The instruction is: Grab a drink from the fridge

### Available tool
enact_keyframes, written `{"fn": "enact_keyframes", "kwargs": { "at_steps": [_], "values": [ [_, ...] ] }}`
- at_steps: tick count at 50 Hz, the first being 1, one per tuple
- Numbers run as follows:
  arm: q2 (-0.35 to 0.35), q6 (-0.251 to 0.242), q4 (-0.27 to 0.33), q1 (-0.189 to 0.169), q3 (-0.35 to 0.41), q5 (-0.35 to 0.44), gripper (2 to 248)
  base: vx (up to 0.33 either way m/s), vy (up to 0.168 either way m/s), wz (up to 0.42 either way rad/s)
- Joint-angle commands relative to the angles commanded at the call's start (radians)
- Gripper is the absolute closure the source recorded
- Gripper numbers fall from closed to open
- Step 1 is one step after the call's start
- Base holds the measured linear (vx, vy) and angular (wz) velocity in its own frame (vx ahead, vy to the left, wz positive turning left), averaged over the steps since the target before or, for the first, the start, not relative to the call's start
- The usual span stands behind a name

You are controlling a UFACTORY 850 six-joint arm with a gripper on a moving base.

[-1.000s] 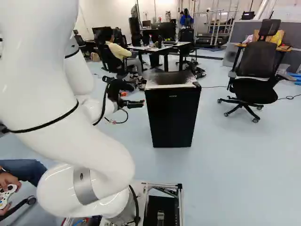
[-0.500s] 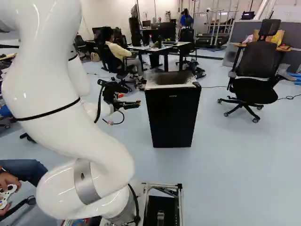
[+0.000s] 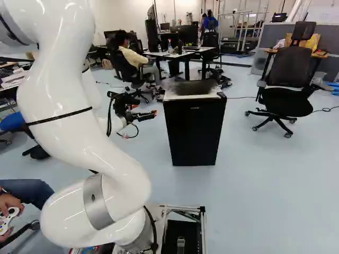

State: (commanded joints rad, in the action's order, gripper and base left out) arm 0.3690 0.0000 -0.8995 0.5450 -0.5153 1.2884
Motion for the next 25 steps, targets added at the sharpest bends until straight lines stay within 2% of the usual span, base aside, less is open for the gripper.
{"fn": "enact_keyframes", "kwargs": {
  "at_steps": [25],
  "values": [
    [0.153, 0.0, -0.052, -0.032, -0.122, 0.076, 3, 0.0, 0.0, 0.0]
  ]
}}
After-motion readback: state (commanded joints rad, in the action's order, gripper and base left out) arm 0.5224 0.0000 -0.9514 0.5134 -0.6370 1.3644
